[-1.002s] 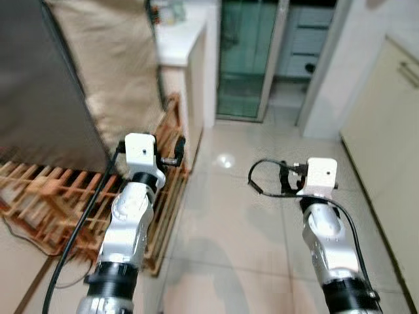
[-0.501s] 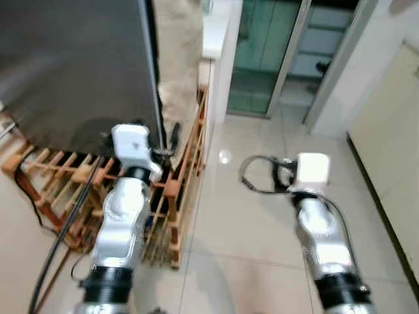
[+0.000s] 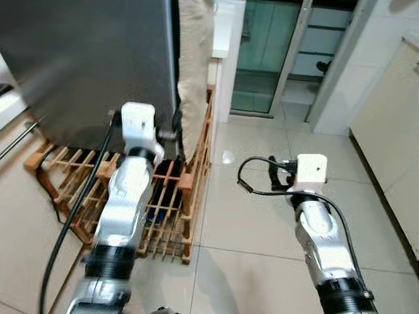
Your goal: Restocking fridge
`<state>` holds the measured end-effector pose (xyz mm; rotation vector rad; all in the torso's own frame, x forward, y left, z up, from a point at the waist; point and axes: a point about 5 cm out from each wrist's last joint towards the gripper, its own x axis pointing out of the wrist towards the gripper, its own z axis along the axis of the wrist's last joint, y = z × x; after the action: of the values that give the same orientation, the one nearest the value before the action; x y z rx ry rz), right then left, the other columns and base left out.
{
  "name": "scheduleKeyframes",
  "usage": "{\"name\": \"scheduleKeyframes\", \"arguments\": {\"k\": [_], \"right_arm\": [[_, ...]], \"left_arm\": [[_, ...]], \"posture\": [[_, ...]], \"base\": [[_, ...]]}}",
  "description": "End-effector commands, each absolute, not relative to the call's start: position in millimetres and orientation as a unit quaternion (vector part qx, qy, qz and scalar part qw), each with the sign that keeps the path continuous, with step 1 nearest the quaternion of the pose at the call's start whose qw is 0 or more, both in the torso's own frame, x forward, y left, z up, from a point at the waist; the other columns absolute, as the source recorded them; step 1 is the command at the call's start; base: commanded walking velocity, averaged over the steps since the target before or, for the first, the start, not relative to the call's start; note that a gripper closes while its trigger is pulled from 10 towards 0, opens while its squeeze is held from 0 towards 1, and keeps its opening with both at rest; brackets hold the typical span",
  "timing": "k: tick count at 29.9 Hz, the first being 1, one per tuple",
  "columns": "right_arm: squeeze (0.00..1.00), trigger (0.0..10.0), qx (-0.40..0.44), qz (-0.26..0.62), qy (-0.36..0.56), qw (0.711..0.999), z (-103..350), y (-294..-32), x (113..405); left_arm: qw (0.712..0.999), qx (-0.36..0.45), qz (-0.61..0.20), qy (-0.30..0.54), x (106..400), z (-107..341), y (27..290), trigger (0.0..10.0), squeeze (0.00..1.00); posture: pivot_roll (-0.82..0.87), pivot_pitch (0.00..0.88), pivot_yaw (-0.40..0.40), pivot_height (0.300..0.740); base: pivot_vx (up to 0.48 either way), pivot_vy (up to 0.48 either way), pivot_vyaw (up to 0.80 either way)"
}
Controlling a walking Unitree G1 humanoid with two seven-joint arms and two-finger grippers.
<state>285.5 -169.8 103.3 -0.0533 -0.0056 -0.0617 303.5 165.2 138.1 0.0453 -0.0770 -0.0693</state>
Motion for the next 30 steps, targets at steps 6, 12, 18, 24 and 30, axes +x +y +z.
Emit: {"name": "scheduleKeyframes", "arguments": {"k": [6,12,18,24,30], "right_arm": [[0.00,10.0,-0.036,-0.065,-0.046,0.996,123,-196,233],[0.00,10.0,-0.015,-0.052,-0.031,0.998,118,-193,226],[0.00,10.0,0.000,-0.062,-0.012,0.998,113,-193,242],[0.00,10.0,0.002,-0.048,-0.005,0.999,111,-190,255],[0.00,10.0,-0.002,-0.006,-0.002,1.000,110,-180,269]], "left_arm": [[1.000,0.019,0.016,-0.020,236,122,211,10.0,0.00],[0.997,-0.024,-0.010,-0.070,249,152,181,10.0,0.00],[0.993,-0.052,-0.028,-0.100,270,171,158,10.0,0.00],[0.991,-0.063,-0.032,-0.116,277,183,154,10.0,0.00],[0.988,-0.076,-0.020,-0.132,280,190,157,10.0,0.00]], "posture": [[-0.08,0.000,-0.008,0.723],[-0.07,0.000,-0.006,0.723],[-0.08,0.000,0.016,0.723],[-0.08,0.000,0.019,0.723],[-0.05,0.000,0.011,0.723]], "base": [[0.000,0.000,0.00],[0.000,0.000,0.00],[0.349,0.000,0.00],[0.421,0.000,0.00],[0.441,0.000,0.00]]}}
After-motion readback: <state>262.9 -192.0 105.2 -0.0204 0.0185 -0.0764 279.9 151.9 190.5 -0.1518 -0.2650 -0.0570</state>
